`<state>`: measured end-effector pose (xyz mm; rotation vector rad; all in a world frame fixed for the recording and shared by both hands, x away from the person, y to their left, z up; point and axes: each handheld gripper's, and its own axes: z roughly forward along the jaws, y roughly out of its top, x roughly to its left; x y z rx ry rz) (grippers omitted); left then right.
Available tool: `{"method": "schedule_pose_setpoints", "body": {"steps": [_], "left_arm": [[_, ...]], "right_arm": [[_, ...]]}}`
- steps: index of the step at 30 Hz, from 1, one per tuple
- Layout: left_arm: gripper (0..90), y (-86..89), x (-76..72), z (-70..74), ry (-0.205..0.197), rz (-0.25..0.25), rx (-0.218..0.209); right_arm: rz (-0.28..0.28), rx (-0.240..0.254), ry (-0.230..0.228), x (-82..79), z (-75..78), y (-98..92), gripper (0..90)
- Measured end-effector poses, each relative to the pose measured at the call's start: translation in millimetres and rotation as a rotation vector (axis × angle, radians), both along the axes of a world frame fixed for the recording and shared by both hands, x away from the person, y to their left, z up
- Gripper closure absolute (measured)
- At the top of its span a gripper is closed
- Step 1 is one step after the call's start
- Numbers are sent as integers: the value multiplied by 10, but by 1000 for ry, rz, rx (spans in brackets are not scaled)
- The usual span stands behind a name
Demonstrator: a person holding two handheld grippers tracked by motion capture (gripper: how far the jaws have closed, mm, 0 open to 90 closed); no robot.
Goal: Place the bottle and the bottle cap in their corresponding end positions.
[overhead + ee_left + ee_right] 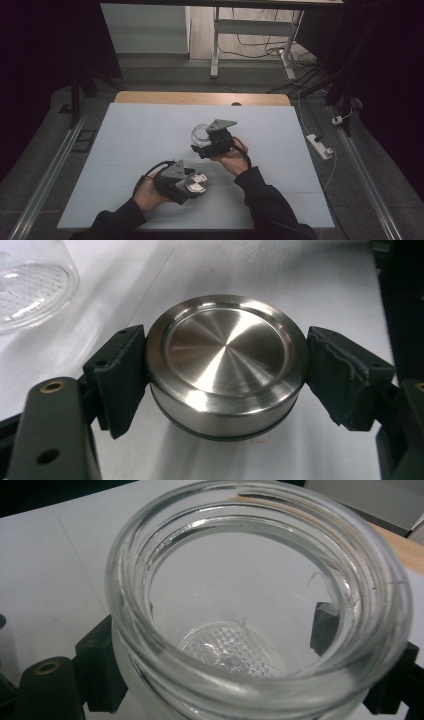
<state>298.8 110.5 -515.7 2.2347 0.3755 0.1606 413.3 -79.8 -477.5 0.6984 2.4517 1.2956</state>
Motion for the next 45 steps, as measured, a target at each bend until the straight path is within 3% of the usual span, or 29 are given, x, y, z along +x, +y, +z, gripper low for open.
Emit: {"method": "schedule_pose_setpoints", "body": {"steps": [6, 8, 20, 22, 31, 36, 45], "left_arm": [[210, -10, 49, -60, 10, 26, 17], [210, -24, 73, -90, 10, 36, 47], [209, -52, 176, -213, 29, 74, 122], [209, -46, 196, -226, 45, 80, 109], [207, -49, 208, -228, 46, 80, 107], [205, -41, 204, -236, 44, 77, 108], [96, -2, 186, -203, 50, 84, 79]], "right_arm": [[-2, -1, -7, 105, -21, 90, 140], [-5, -2, -5, 145, -33, 118, 140], [-36, -36, 0, 328, -201, 225, 140], [-40, -40, 1, 350, -227, 234, 140], [-38, -77, 11, 409, -362, 306, 139], [-47, -73, 21, 413, -364, 309, 136], [-42, -50, 61, 426, -342, 288, 94]]}}
